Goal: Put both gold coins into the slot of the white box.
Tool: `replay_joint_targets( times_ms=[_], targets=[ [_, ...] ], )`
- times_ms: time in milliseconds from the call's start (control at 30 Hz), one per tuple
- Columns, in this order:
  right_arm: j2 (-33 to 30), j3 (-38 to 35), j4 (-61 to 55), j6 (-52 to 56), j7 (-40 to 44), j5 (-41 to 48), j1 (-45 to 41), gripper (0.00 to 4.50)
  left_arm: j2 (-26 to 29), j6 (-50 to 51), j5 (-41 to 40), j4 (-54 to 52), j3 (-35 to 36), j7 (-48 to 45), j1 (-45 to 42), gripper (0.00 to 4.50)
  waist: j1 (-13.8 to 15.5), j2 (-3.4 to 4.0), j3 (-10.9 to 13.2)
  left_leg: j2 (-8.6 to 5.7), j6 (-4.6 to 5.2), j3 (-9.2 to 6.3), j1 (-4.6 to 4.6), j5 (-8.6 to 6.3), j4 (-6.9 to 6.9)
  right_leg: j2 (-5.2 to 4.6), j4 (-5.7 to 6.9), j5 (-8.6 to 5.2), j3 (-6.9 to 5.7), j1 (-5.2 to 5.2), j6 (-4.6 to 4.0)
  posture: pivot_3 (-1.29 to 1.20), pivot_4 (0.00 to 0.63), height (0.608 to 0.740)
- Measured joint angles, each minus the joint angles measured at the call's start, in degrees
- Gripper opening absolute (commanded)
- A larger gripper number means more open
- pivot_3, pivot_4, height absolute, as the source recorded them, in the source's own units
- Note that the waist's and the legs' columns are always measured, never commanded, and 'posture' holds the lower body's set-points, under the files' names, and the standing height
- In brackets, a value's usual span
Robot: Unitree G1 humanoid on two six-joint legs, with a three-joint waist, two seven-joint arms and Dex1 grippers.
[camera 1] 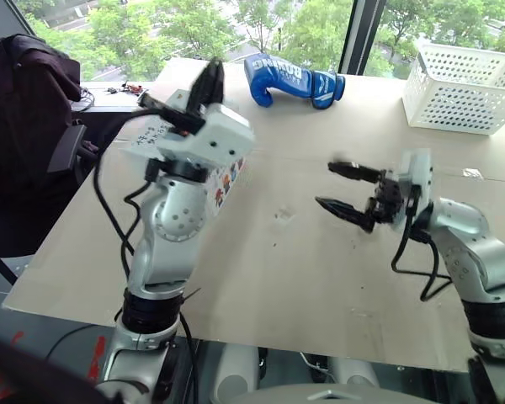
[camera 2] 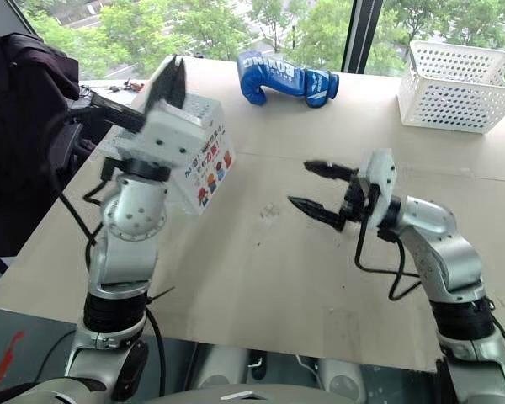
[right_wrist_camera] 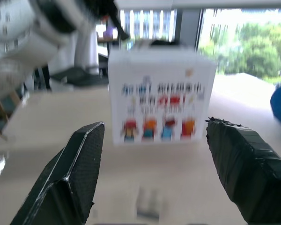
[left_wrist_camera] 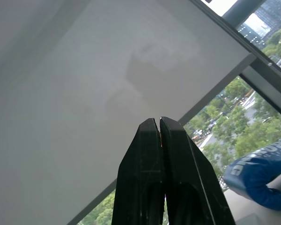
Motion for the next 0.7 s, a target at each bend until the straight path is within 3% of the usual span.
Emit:
replay_joint_targets(
  times_ms=[200, 367, 500, 700],
  targets=[
    [2.63, -0.55, -0.01, 2.58, -3.51, 3.69, -2.96, 3.76, 1.08, 3.30, 1.86, -0.80, 1.59, -2.21, 0.04, 0.05, 0.29, 0.00, 0.00, -0.06, 0.07, 0.02, -0.10, -0.04, 0.12, -0.09, -0.04, 0.02, -0.01, 0.02, 0.03, 0.00, 0.150, 0.704],
    [2.92, -0.54, -0.16, 3.29, -4.12, 4.26, -3.47, 3.76, -8.48, 21.05, -7.01, -1.26, 9.22, -5.02, -4.22, 0.05, 0.03, -0.01, 0.00, -0.02, 0.09, -0.01, -0.08, -0.05, 0.27, -0.02, 0.03, 0.04, -0.02, 0.03, 0.09, 0.00, 0.150, 0.704],
    [3.47, -0.36, -2.41, 4.79, -5.67, 5.23, -5.91, 3.76, -8.66, 31.47, -12.74, -1.49, 11.80, -9.21, -5.96, 0.05, -0.20, -0.01, 0.01, -0.01, 0.08, -0.01, -0.06, -0.05, 0.26, 0.00, 0.17, 0.03, 0.00, 0.00, 0.08, 0.00, 0.150, 0.704],
    [3.50, 0.31, -4.15, 6.09, -6.27, 5.77, -6.79, 3.76, -8.41, 37.18, -22.78, -1.48, 17.28, -12.53, -3.15, 0.05, -0.08, -0.02, 0.01, -0.02, 0.08, 0.00, -0.06, -0.05, 0.27, -0.07, 0.17, 0.04, 0.01, 0.00, 0.07, 0.00, 0.150, 0.704]
  ],
)
